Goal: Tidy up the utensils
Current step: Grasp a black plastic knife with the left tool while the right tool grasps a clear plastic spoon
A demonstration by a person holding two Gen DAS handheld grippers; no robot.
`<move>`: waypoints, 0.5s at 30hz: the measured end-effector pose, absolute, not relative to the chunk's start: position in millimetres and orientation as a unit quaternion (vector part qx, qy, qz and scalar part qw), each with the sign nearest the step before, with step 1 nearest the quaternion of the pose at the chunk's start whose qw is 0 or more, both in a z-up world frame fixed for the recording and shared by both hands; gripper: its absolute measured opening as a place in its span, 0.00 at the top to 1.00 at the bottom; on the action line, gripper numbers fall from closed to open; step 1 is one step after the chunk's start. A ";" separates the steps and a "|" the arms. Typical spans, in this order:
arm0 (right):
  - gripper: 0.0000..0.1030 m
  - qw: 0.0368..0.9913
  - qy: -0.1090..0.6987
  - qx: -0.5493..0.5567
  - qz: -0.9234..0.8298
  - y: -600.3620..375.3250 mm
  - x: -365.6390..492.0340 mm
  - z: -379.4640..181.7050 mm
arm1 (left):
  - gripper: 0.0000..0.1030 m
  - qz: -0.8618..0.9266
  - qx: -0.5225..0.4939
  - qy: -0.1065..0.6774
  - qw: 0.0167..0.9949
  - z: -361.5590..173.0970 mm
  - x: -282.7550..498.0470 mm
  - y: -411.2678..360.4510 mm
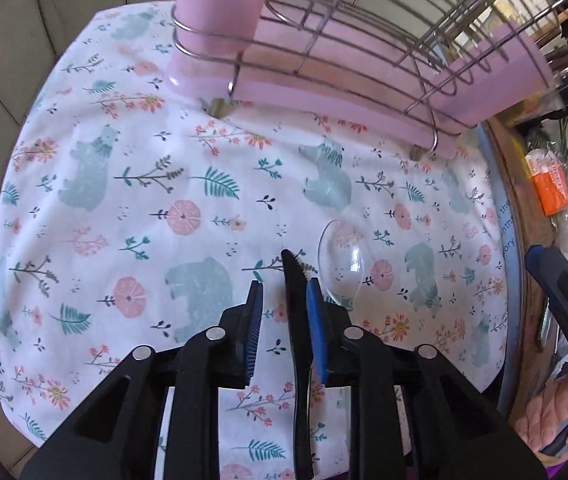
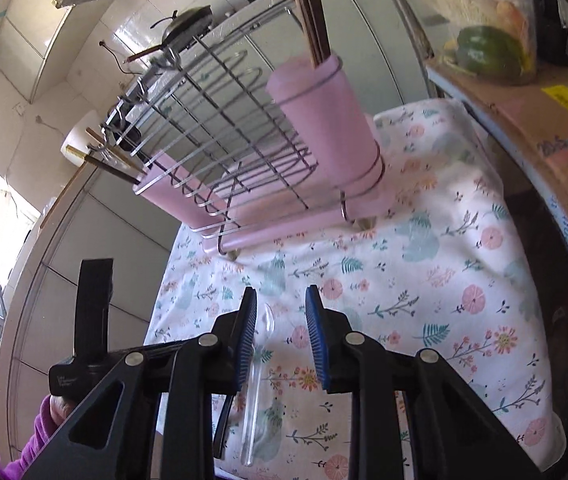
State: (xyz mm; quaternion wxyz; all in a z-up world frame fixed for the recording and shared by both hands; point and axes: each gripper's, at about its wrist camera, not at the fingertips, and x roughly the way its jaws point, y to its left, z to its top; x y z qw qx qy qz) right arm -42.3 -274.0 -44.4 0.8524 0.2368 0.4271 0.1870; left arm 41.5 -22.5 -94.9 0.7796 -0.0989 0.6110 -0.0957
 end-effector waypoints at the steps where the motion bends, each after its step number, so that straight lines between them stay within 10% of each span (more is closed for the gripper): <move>1: 0.76 0.850 0.431 0.236 0.189 -273.5 -41.2 -46.9 | 0.79 -0.095 -0.095 0.613 0.778 -97.2 43.4 -25.6; 15: 0.76 0.784 0.507 0.271 0.236 -254.1 -14.2 -91.7 | 0.87 -0.088 -0.082 0.603 0.789 -93.9 47.9 -24.5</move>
